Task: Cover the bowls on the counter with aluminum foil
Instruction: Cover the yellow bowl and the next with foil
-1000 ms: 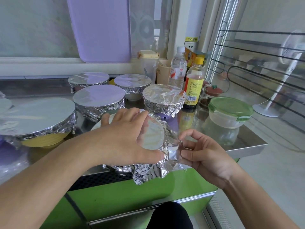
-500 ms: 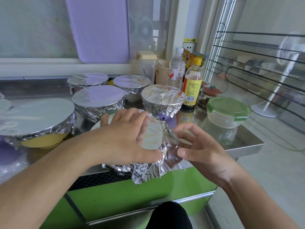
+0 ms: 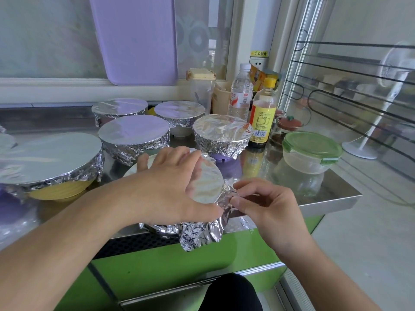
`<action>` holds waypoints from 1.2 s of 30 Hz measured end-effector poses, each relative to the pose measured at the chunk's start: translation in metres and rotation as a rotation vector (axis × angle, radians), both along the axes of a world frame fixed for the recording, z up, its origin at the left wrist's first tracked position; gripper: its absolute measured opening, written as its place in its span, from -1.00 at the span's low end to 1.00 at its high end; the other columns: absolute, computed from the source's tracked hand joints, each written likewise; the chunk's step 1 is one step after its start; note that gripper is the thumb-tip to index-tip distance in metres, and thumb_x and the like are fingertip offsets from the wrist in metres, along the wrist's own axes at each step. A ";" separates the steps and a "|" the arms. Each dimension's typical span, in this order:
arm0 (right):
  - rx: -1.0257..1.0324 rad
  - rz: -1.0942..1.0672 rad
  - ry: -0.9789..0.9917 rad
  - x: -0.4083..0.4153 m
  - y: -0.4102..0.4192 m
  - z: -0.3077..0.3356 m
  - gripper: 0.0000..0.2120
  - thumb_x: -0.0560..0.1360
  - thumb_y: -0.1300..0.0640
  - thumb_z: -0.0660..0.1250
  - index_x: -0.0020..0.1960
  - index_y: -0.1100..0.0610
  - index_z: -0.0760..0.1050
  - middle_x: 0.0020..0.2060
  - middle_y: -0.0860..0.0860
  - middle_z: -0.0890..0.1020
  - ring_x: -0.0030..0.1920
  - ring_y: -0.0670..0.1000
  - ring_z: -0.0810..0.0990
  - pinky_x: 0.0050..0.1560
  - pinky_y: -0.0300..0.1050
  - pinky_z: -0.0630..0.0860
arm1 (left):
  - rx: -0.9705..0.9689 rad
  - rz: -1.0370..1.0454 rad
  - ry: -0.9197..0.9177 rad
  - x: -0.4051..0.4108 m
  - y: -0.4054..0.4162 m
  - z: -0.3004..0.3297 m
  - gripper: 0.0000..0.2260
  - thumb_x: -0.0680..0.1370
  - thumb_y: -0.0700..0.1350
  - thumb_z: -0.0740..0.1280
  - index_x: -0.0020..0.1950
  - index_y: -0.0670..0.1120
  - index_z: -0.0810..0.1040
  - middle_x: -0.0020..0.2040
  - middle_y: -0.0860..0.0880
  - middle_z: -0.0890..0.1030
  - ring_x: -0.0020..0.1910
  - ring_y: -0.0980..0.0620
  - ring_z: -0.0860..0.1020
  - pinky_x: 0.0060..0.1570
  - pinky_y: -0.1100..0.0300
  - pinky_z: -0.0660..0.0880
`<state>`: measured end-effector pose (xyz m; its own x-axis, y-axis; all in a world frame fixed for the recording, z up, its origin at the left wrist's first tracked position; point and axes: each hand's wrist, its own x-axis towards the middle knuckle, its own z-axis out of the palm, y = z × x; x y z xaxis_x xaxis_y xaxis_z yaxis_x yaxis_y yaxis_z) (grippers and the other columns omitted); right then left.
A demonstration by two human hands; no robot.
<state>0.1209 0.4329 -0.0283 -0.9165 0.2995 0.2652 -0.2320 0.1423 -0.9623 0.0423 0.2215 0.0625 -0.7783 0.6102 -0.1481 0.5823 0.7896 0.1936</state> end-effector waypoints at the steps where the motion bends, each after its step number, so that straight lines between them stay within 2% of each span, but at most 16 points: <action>1: 0.122 -0.043 0.000 -0.001 -0.002 0.000 -0.80 0.44 0.34 0.59 -0.26 0.09 0.70 -0.02 -0.05 0.72 0.00 0.11 0.71 0.07 0.01 0.67 | -0.001 0.001 -0.001 0.000 0.000 0.000 0.12 0.14 0.66 0.08 0.61 0.19 -0.07 0.40 0.32 -0.01 0.54 0.24 -0.12 0.57 -0.13 -0.19; 3: 0.369 -0.115 -0.006 -0.001 -0.007 0.000 -0.76 0.45 0.29 0.59 -0.24 0.00 0.62 -0.05 -0.13 0.67 0.00 -0.04 0.63 -0.09 -0.26 0.58 | 0.007 -0.001 0.006 0.001 0.001 0.000 0.14 0.15 0.66 0.09 0.63 0.20 -0.10 0.46 0.31 -0.01 0.58 0.20 -0.12 0.58 -0.17 -0.18; 5: 0.477 -0.110 0.023 0.002 -0.012 0.005 -0.78 0.47 0.23 0.57 -0.12 -0.03 0.58 -0.05 -0.15 0.63 -0.01 -0.09 0.57 -0.20 -0.31 0.55 | 0.007 -0.001 0.012 0.001 0.000 0.000 0.16 0.15 0.66 0.10 0.65 0.18 -0.13 0.51 0.31 -0.02 0.61 0.17 -0.14 0.58 -0.20 -0.18; 7: 0.523 -0.072 0.114 0.002 -0.014 0.011 -0.77 0.48 0.18 0.58 -0.02 -0.02 0.55 -0.07 -0.17 0.61 0.00 -0.11 0.56 -0.15 -0.32 0.52 | -0.008 0.007 0.000 0.002 0.000 0.000 0.20 0.15 0.66 0.09 0.66 0.17 -0.20 0.53 0.34 -0.09 0.61 0.19 -0.21 0.58 -0.20 -0.21; 9: 0.565 -0.040 0.205 -0.001 -0.015 0.015 -0.80 0.50 0.19 0.54 -0.05 0.01 0.54 -0.16 -0.13 0.60 -0.09 -0.04 0.57 -0.10 -0.21 0.50 | -0.011 0.012 -0.009 0.001 0.000 0.000 0.21 0.13 0.66 0.08 0.66 0.17 -0.22 0.50 0.37 -0.12 0.59 0.23 -0.24 0.58 -0.18 -0.24; 12: 0.603 -0.028 0.238 -0.004 -0.018 0.011 -0.80 0.53 0.24 0.50 -0.14 0.09 0.48 -0.31 -0.04 0.54 -0.28 0.05 0.51 -0.23 0.07 0.50 | 0.006 0.010 -0.005 0.001 0.001 -0.001 0.18 0.13 0.65 0.08 0.65 0.19 -0.19 0.47 0.37 -0.10 0.56 0.27 -0.22 0.58 -0.15 -0.25; 16: 0.644 -0.053 0.241 -0.006 -0.022 0.000 -0.74 0.48 0.32 0.42 -0.23 0.14 0.36 -0.37 0.02 0.45 -0.35 0.12 0.41 -0.35 0.15 0.45 | 0.009 0.007 0.010 0.001 0.000 -0.002 0.17 0.15 0.64 0.09 0.65 0.19 -0.17 0.52 0.32 -0.07 0.59 0.22 -0.20 0.58 -0.18 -0.25; 20: 0.495 0.001 0.103 -0.007 -0.034 0.000 -0.72 0.32 0.39 0.43 -0.30 0.14 0.36 -0.44 0.05 0.44 -0.41 -0.06 0.33 -0.41 -0.04 0.37 | 0.025 -0.003 0.015 0.002 -0.001 -0.002 0.14 0.18 0.63 0.12 0.64 0.18 -0.14 0.50 0.31 -0.05 0.57 0.23 -0.17 0.58 -0.19 -0.23; 21: 0.444 0.045 0.059 -0.006 -0.037 0.000 -0.74 0.30 0.38 0.42 -0.30 0.14 0.36 -0.42 0.08 0.45 -0.39 -0.06 0.34 -0.39 -0.03 0.35 | 0.019 -0.002 0.018 0.001 0.000 -0.002 0.15 0.17 0.64 0.12 0.65 0.18 -0.16 0.51 0.32 -0.07 0.57 0.23 -0.19 0.58 -0.19 -0.23; 24: 0.358 0.199 -0.036 -0.004 -0.034 0.005 -0.86 0.34 0.32 0.32 -0.25 0.13 0.41 -0.36 0.15 0.51 -0.36 0.12 0.46 -0.35 0.12 0.42 | -0.001 0.011 0.018 0.000 0.000 -0.003 0.19 0.16 0.65 0.11 0.66 0.17 -0.21 0.56 0.30 -0.12 0.61 0.19 -0.23 0.58 -0.21 -0.23; 26: 0.377 0.239 -0.139 -0.002 -0.024 0.015 -0.82 0.32 0.36 0.24 -0.23 0.10 0.50 -0.38 0.11 0.62 -0.36 0.08 0.54 -0.35 0.03 0.42 | -0.010 0.013 0.013 0.000 0.000 -0.003 0.21 0.15 0.66 0.09 0.66 0.16 -0.24 0.59 0.29 -0.14 0.62 0.17 -0.25 0.58 -0.22 -0.23; 28: 0.368 0.166 -0.168 -0.002 -0.015 0.026 -0.77 0.33 0.39 0.21 -0.26 0.12 0.56 -0.43 0.13 0.64 -0.43 0.05 0.52 -0.37 -0.06 0.40 | -0.009 0.011 0.006 0.000 -0.001 -0.002 0.22 0.14 0.67 0.09 0.66 0.15 -0.22 0.56 0.30 -0.12 0.61 0.20 -0.24 0.58 -0.20 -0.23; 30: 0.215 0.095 -0.099 -0.003 -0.013 0.039 -0.88 0.40 0.31 0.22 -0.27 0.24 0.50 -0.47 0.18 0.57 -0.46 0.10 0.45 -0.39 0.02 0.35 | -0.012 0.012 -0.002 0.000 -0.001 -0.002 0.23 0.14 0.67 0.09 0.67 0.14 -0.23 0.54 0.32 -0.12 0.60 0.21 -0.24 0.58 -0.19 -0.24; 31: 0.138 0.100 -0.081 -0.004 -0.015 0.044 -0.85 0.46 0.26 0.23 -0.26 0.30 0.44 -0.47 0.20 0.51 -0.46 0.11 0.42 -0.40 0.04 0.31 | -0.014 0.012 -0.004 0.000 0.000 -0.001 0.23 0.14 0.67 0.09 0.67 0.14 -0.24 0.53 0.34 -0.13 0.60 0.22 -0.25 0.58 -0.18 -0.25; 33: 0.053 0.138 -0.097 -0.008 -0.022 0.049 -0.69 0.60 0.20 0.28 -0.27 0.32 0.34 -0.44 0.20 0.40 -0.47 0.08 0.35 -0.45 -0.07 0.26 | -0.017 0.012 0.002 0.000 0.000 -0.001 0.23 0.14 0.67 0.09 0.67 0.14 -0.25 0.50 0.36 -0.13 0.58 0.23 -0.24 0.58 -0.17 -0.25; 36: -0.018 0.144 -0.181 -0.012 -0.035 0.046 -0.65 0.66 0.22 0.30 -0.28 0.25 0.37 -0.42 0.17 0.33 -0.49 0.01 0.25 -0.50 -0.28 0.19 | -0.011 0.013 0.012 0.001 0.001 -0.001 0.23 0.14 0.66 0.10 0.66 0.14 -0.23 0.52 0.34 -0.12 0.58 0.23 -0.23 0.58 -0.17 -0.24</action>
